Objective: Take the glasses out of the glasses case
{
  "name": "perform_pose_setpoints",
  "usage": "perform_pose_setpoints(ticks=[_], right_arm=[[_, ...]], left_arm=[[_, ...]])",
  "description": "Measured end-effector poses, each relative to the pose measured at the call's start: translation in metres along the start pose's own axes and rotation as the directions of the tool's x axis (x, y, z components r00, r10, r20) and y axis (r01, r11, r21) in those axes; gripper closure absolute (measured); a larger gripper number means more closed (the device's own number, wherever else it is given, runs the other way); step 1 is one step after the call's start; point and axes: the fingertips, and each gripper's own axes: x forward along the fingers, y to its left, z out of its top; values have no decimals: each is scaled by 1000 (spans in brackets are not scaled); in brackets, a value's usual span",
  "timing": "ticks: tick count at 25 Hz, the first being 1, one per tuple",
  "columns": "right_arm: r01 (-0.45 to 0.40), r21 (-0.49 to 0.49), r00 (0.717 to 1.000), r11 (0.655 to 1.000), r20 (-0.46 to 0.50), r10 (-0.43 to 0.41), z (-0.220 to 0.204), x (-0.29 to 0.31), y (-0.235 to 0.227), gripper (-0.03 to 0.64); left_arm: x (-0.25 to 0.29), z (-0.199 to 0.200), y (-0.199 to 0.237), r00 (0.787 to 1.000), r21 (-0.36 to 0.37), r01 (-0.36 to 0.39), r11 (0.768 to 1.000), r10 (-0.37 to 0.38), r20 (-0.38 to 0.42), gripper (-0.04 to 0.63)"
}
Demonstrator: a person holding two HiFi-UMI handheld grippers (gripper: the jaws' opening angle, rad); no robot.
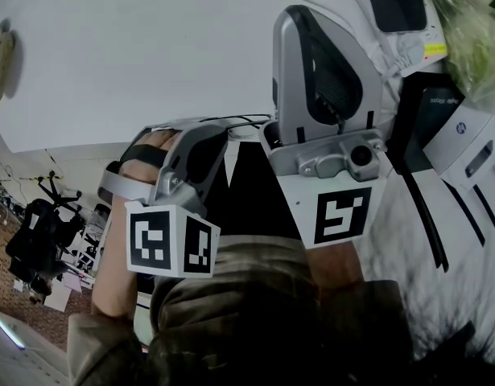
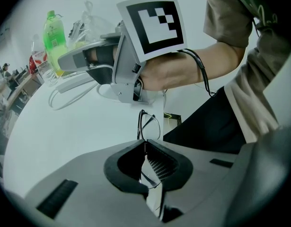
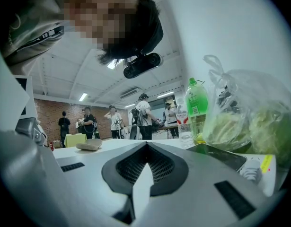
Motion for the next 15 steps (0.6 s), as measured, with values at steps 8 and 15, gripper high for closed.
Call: perform_pose_setpoints(ticks=[8,15], right_arm=[[-11,19,1000,1000,5,11,0,0,-2,604],[-28,27,999,999,26,28,5,0,-1,604]], left_arm=[[-5,9,1,998,-41,34,999,-32,53,575],[-2,8,2,999,-32,23,999,-22,33,575]])
